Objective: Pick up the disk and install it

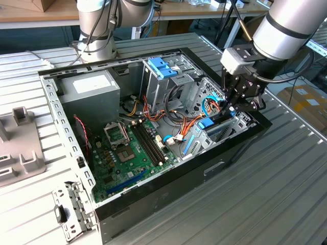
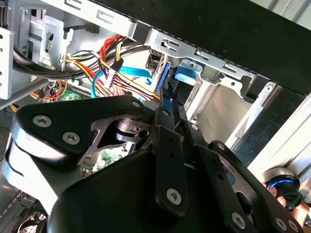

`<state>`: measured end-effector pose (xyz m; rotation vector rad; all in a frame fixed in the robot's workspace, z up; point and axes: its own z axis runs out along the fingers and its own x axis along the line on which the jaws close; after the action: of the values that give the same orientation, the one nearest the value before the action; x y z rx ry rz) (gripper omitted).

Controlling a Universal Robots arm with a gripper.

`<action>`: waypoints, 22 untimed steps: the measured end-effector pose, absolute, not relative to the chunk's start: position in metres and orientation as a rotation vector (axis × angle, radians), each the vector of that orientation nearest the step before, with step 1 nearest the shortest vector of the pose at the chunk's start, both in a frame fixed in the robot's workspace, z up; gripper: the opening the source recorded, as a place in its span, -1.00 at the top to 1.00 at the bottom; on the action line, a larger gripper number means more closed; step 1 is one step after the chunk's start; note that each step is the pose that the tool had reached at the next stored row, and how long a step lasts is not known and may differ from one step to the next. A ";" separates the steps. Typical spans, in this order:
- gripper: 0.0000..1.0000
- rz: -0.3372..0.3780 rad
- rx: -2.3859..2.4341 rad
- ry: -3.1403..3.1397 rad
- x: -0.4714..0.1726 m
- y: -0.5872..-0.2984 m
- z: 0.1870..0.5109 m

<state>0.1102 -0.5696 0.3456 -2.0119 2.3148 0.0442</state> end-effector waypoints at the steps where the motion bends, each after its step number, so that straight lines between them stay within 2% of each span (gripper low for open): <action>1: 0.66 0.044 -2.012 2.315 0.110 -0.570 0.345; 15: 0.66 0.045 -2.012 2.314 0.110 -0.570 0.343; 16: 0.52 0.046 -2.012 2.314 0.110 -0.570 0.343; 18: 0.52 0.045 -2.012 2.314 0.110 -0.570 0.343; 19: 0.39 0.045 -2.012 2.314 0.110 -0.570 0.343; 22: 0.39 0.044 -2.013 2.314 0.111 -0.570 0.345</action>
<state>0.1105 -0.5696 0.3454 -2.0126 2.3141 0.0443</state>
